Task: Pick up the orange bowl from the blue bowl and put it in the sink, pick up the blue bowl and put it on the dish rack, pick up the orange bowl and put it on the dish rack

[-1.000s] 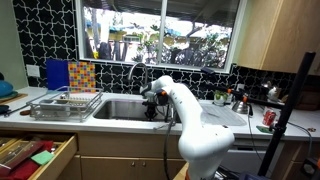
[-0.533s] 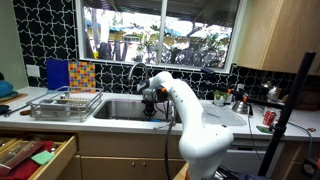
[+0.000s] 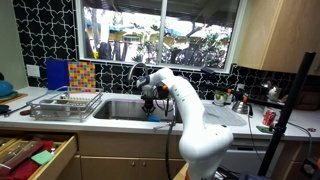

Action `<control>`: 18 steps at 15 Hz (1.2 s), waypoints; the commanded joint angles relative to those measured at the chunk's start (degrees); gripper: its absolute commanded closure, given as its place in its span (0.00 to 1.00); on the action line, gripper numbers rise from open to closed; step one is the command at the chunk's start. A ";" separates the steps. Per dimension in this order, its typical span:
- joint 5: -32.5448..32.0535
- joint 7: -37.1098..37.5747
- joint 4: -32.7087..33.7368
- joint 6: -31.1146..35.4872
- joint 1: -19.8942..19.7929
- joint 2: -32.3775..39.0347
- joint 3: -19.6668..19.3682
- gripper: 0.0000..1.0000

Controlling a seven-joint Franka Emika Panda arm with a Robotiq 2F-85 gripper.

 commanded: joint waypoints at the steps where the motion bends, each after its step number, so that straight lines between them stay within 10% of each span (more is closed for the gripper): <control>1: -1.84 -0.82 -7.42 -0.25 1.58 -7.27 -0.84 0.99; 11: -3.54 -4.14 -22.66 -5.94 5.90 -26.63 1.31 0.99; 18: -2.78 -3.19 -20.75 -6.23 6.00 -25.51 1.19 0.96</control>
